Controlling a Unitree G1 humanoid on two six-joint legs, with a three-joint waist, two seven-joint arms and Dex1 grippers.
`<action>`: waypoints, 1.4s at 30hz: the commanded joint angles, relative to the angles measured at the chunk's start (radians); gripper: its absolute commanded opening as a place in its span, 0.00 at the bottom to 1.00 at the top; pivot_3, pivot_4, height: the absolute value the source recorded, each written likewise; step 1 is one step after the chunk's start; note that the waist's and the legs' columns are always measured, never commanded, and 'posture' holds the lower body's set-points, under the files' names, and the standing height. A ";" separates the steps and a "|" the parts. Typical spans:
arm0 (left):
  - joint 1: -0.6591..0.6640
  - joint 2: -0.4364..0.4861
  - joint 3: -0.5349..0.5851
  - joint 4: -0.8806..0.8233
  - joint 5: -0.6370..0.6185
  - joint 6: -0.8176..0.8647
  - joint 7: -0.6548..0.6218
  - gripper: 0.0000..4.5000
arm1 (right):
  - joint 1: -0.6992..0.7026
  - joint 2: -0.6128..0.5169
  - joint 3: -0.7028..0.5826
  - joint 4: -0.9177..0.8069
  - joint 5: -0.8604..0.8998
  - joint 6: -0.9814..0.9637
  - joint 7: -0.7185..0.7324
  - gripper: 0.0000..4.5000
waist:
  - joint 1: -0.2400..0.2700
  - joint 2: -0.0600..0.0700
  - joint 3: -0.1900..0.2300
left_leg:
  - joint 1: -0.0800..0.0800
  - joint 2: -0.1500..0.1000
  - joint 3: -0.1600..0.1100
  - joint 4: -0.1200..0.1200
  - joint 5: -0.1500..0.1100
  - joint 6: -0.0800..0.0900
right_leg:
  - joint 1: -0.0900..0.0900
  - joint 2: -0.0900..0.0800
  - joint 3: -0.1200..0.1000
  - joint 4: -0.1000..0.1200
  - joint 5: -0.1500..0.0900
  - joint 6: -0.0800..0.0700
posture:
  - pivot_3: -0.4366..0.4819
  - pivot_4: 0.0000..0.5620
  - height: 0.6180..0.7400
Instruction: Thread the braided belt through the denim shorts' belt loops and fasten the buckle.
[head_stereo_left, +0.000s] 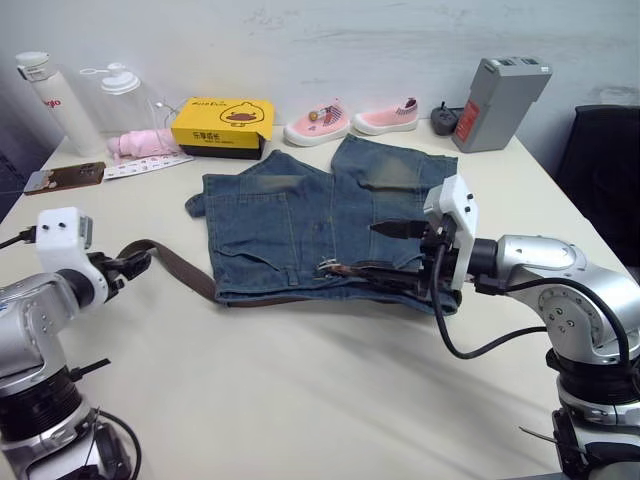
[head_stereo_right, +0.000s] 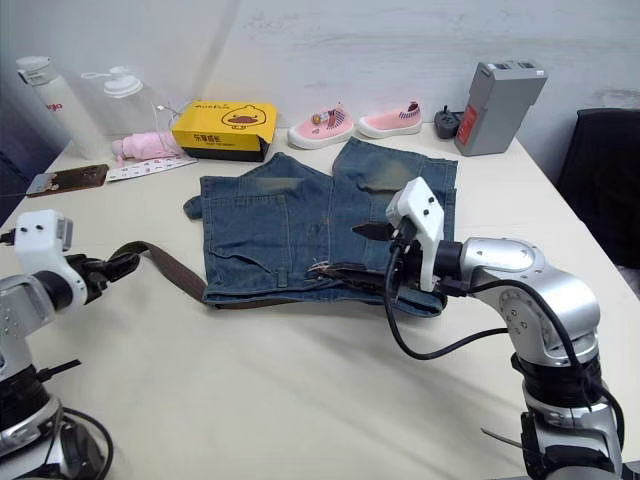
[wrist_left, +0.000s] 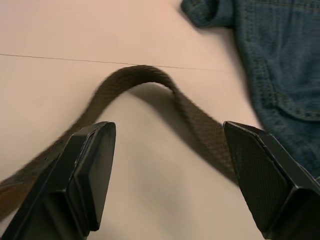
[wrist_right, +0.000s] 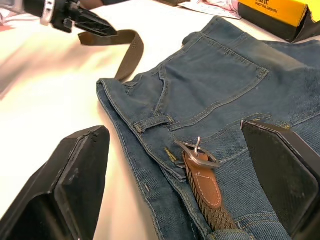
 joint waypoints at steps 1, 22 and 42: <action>-0.117 -0.076 0.026 0.124 -0.006 -0.056 0.072 0.84 | 0.025 -0.035 0.027 -0.051 -0.012 -0.052 0.014 0.99 | 0.002 -0.001 0.000 | 0.000 0.000 0.000 0.000 0.000 0.000 | 0.000 0.000 0.000 0.000 0.000 0.000 | 0.48 0.27 0.00; -0.151 -0.122 -0.009 0.470 -0.043 -0.444 0.197 0.28 | 0.080 -0.061 0.004 -0.113 0.030 -0.067 -0.053 1.00 | -0.004 -0.002 0.000 | 0.000 0.003 0.002 0.001 0.000 -0.003 | -0.001 -0.003 -0.002 0.000 0.002 0.004 | 0.48 0.27 0.00; 0.290 0.425 -0.701 0.073 0.401 -1.680 -0.280 0.00 | 0.089 -0.153 0.063 -0.146 -0.015 -0.125 -0.053 1.00 | -0.008 0.008 0.007 | 0.000 0.004 0.016 0.001 -0.007 0.008 | -0.001 -0.015 -0.003 -0.007 0.003 0.005 | 0.48 0.27 0.00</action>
